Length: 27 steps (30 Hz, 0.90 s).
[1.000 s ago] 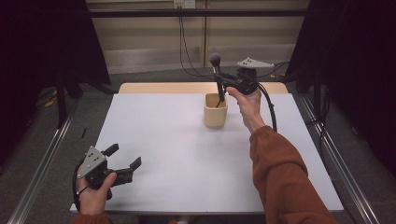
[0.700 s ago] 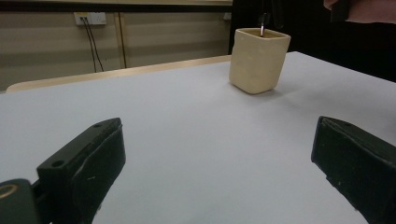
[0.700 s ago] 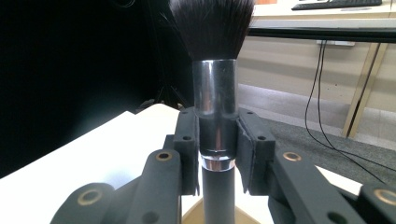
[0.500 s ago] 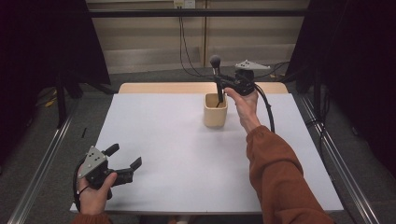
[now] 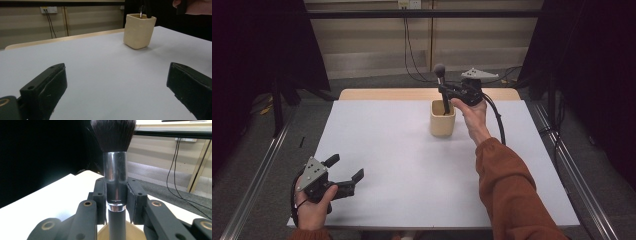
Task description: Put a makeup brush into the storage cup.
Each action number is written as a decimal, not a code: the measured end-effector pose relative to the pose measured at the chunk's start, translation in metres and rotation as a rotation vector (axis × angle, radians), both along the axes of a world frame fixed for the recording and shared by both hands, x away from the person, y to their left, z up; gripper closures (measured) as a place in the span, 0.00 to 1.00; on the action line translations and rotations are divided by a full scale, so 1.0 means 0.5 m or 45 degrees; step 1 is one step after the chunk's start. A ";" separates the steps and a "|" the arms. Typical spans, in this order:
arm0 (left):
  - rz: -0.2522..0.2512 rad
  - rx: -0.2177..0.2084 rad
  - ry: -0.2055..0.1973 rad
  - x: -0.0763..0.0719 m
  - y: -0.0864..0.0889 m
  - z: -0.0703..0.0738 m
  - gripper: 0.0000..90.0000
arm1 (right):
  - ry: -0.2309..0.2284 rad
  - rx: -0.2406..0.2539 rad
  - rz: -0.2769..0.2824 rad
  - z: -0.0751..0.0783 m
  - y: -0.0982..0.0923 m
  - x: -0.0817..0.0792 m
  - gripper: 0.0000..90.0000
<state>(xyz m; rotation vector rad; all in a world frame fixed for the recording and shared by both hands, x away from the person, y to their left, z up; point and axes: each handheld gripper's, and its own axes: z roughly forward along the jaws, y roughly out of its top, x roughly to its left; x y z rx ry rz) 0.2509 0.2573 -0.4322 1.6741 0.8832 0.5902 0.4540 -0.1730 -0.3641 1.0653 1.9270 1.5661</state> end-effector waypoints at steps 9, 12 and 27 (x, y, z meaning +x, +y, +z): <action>0.001 -0.004 0.000 -0.001 0.000 0.000 0.03 | 0.010 -0.012 0.006 -0.011 0.003 -0.004 0.80; -0.013 0.016 -0.002 0.000 -0.002 0.001 0.03 | 0.017 -0.009 -0.006 -0.014 -0.002 -0.005 0.80; -0.005 0.005 0.002 0.001 -0.001 -0.001 0.03 | 0.047 -0.026 -0.005 -0.036 -0.009 -0.005 0.80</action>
